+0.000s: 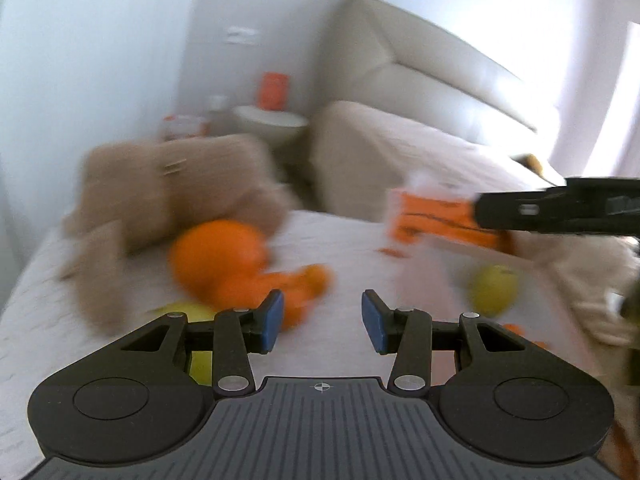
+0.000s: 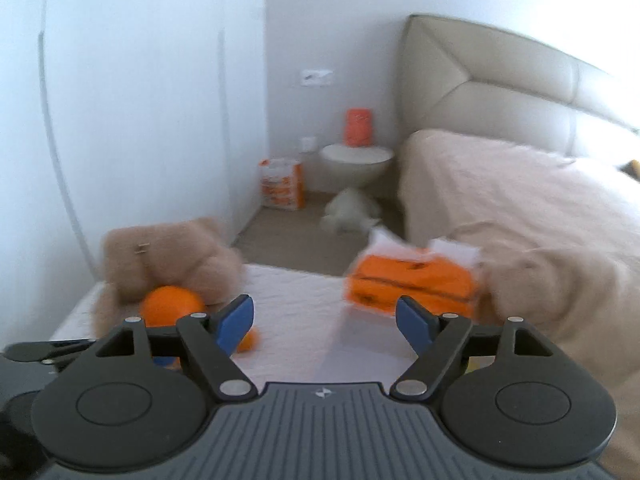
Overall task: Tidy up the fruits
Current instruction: 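Carry the orange and pear over the pink box and release both, then move the right tool toward an orange while the left tool approaches the other pear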
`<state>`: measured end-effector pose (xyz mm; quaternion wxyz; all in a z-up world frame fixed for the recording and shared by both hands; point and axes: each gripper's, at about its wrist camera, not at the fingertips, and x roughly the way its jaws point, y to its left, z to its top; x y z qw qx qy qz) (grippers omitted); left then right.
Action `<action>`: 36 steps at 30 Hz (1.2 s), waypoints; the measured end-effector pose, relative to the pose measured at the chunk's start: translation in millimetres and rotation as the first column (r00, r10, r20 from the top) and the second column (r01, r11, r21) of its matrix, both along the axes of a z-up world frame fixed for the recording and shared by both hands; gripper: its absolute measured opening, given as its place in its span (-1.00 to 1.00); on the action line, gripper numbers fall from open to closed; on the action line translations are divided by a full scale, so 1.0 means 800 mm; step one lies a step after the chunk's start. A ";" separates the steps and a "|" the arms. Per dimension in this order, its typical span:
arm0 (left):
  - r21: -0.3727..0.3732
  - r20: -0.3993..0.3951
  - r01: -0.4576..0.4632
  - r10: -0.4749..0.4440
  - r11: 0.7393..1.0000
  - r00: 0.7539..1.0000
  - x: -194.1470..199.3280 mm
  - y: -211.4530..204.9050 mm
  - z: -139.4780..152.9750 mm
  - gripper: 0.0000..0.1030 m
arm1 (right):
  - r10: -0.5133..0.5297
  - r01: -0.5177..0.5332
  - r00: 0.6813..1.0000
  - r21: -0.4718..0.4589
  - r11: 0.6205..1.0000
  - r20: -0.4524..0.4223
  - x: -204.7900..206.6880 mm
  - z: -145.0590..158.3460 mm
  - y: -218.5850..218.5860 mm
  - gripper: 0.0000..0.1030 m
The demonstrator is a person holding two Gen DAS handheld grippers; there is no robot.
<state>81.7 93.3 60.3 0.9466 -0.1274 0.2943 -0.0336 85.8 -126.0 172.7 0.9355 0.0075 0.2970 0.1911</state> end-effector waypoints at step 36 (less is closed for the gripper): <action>-0.353 0.085 -0.365 0.418 0.861 0.904 -0.092 0.185 -0.073 -0.15 | 0.242 -0.249 0.962 -0.045 0.967 -0.127 -0.012 -0.084 0.207 0.51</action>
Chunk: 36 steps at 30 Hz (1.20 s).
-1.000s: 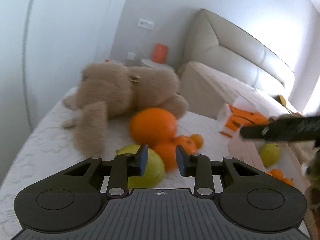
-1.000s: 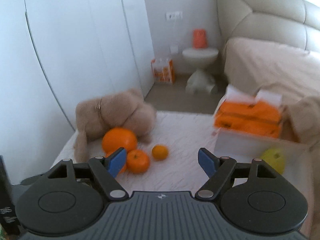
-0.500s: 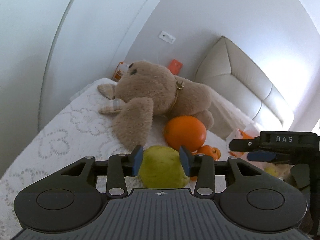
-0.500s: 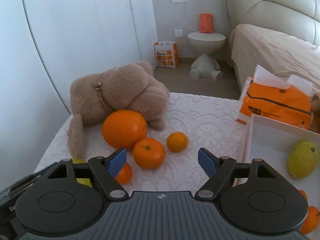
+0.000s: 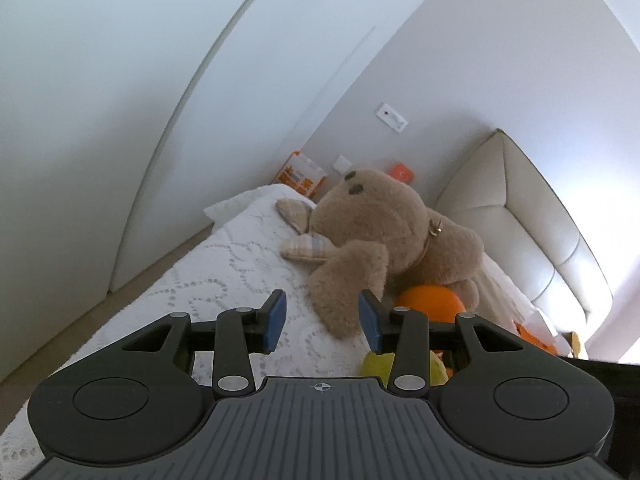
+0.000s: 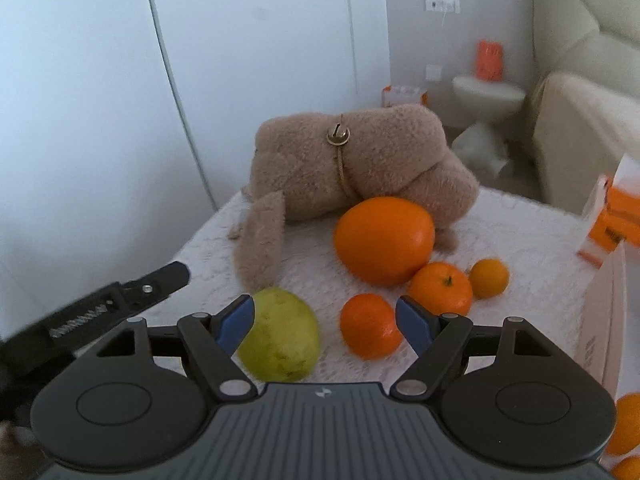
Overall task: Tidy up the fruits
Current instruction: 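Move the right tool toward an orange while the left tool approaches the other pear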
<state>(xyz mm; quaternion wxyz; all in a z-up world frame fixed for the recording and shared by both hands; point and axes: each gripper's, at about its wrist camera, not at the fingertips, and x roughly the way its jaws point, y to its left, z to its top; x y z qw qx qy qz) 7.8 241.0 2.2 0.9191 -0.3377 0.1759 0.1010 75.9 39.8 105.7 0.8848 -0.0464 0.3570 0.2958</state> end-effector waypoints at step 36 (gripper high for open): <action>0.262 -0.133 0.169 -0.138 0.950 0.981 0.002 -0.091 0.043 -0.15 | -0.115 0.118 0.992 0.054 0.992 -0.057 -0.113 -0.069 -0.152 0.25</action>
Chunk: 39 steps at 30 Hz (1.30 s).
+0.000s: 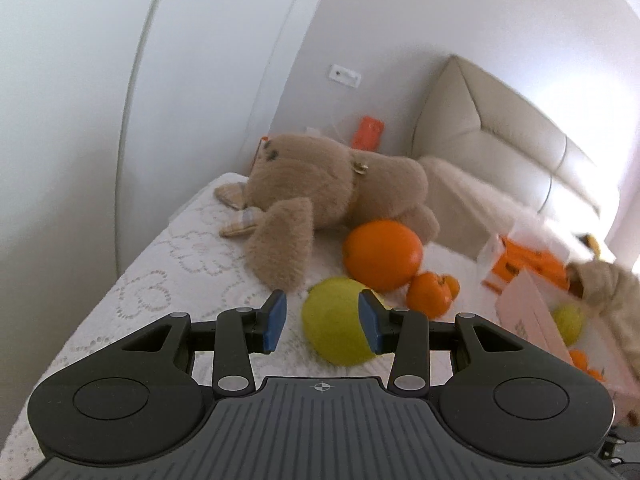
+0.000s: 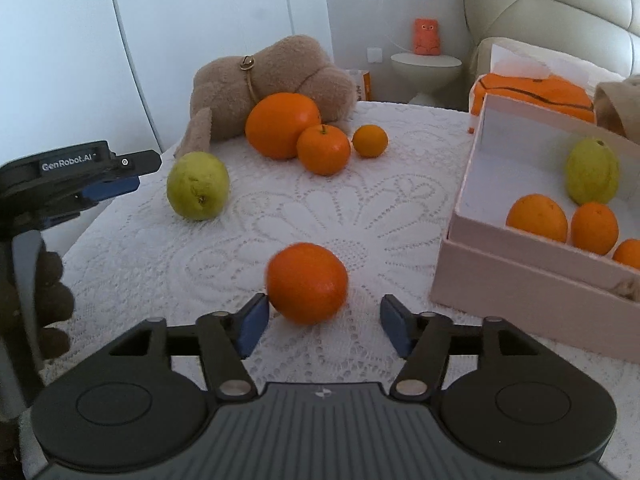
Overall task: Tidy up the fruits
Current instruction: 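Move the right tool toward an orange while the left tool approaches the other pear, then close the left tool on the green pear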
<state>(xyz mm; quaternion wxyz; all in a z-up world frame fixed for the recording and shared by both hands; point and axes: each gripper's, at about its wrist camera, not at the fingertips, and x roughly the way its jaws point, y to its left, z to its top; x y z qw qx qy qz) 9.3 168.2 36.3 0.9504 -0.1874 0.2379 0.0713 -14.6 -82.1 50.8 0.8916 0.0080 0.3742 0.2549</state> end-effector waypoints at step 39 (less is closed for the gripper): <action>0.071 -0.252 -0.034 0.051 0.997 0.966 0.088 -0.012 -0.022 0.31 | 0.039 -0.042 0.998 0.062 0.997 0.051 -0.013 -0.008 -0.012 0.62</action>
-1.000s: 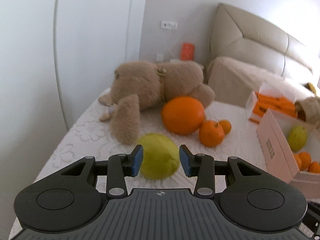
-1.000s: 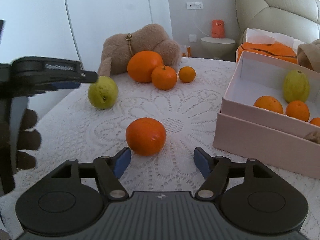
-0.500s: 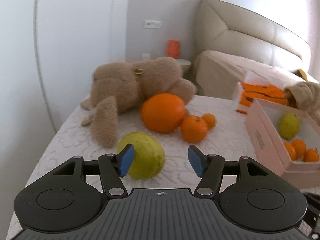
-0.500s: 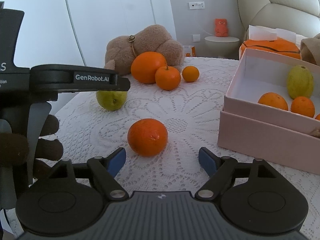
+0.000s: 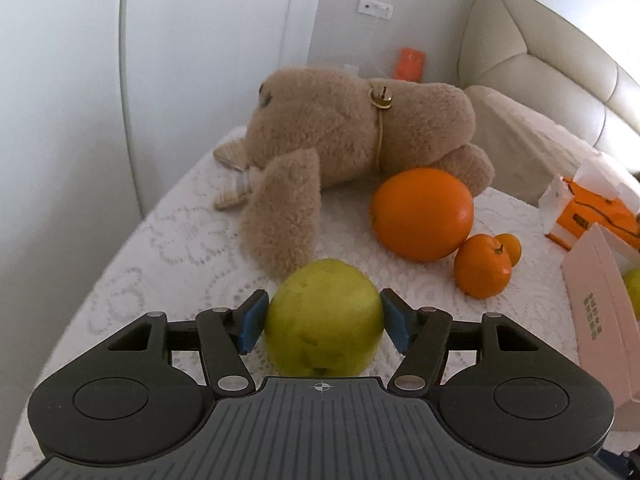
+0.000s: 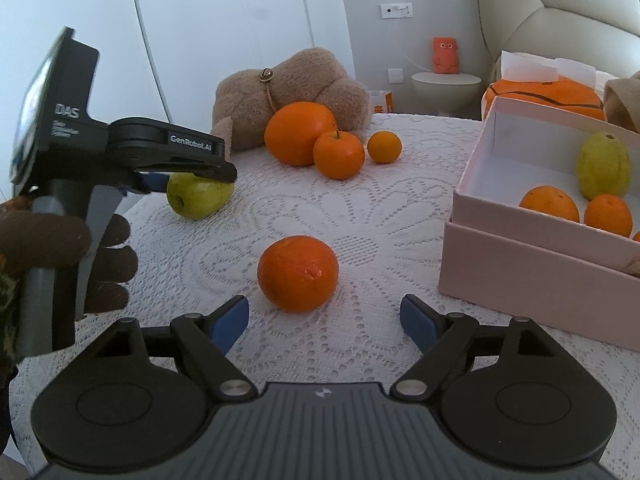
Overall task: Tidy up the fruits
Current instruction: 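Close the left tool on the green pear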
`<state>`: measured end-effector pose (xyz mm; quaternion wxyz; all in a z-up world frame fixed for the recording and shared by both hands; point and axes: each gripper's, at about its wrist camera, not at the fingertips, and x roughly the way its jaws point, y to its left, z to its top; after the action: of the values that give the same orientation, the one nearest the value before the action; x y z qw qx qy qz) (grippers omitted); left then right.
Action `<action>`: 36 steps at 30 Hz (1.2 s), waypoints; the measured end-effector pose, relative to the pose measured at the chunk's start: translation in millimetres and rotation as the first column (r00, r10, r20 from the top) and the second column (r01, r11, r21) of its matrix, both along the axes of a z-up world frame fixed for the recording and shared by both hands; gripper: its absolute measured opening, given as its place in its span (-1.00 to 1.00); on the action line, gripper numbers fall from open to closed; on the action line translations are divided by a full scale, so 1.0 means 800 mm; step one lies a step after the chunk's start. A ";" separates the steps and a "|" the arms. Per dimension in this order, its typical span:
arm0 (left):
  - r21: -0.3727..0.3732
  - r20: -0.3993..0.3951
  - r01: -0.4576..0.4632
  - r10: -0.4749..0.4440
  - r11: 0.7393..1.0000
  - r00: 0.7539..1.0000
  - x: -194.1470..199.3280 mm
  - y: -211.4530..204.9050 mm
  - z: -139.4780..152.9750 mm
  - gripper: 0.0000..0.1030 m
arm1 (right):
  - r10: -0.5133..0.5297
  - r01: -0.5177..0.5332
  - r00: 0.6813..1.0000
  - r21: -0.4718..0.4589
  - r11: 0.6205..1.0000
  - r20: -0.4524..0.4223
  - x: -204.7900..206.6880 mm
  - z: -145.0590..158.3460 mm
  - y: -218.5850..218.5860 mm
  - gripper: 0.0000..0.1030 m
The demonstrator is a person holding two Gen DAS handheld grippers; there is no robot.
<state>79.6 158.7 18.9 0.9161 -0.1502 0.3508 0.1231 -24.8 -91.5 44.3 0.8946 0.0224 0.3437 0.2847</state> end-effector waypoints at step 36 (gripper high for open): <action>-0.061 0.116 0.233 -0.225 0.970 0.967 -0.078 -0.018 -0.012 0.26 | 0.091 -0.092 0.995 -0.063 0.994 -0.030 0.003 0.000 0.016 1.00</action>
<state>17.0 144.6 9.0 0.9356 -0.1492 0.3199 -0.0052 -22.0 -78.8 44.5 0.8762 -0.0183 0.3653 0.3138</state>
